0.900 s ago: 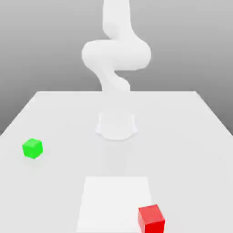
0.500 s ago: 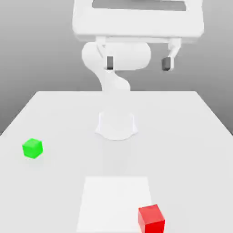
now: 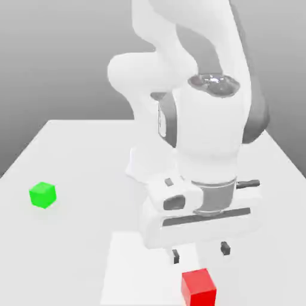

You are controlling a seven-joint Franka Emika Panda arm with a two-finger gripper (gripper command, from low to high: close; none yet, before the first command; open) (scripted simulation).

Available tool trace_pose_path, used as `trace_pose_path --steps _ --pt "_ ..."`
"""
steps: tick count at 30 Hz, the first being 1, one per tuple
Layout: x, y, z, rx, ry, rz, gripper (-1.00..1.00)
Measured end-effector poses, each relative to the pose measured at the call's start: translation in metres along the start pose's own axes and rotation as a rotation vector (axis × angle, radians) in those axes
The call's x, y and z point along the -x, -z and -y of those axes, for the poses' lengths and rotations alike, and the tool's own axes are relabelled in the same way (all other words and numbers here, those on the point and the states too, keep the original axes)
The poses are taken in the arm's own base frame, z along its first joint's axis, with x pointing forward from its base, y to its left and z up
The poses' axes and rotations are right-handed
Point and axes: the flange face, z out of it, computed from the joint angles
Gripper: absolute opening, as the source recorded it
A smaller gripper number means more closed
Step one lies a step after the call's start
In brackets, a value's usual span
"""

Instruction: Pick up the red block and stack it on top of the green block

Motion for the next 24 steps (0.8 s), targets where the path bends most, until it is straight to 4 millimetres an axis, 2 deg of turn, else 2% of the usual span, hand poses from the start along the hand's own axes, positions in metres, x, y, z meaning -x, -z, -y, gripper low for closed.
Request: trace_pose_path --steps 3,4,10,11,15,16,18,21,24 --pt "0.002 -0.042 0.0 0.004 0.002 0.006 0.0" --pt "0.002 -0.051 -0.001 0.004 0.002 0.006 -1.0" --pt "0.003 -0.055 -0.001 0.004 0.003 0.006 -1.0" --pt "0.002 -0.051 -0.001 0.004 0.002 0.006 -1.0" --pt "0.002 -0.005 0.0 0.004 0.002 0.007 -1.0" --pt "-0.002 0.005 -0.008 0.008 -0.013 0.003 -1.0" --pt "-0.023 0.016 -0.048 0.027 -0.103 -0.015 -1.0" --pt "-0.048 0.028 -0.12 0.055 -0.262 -0.04 -1.0" --pt "-0.064 0.04 -0.206 0.077 -0.455 -0.056 -1.0"
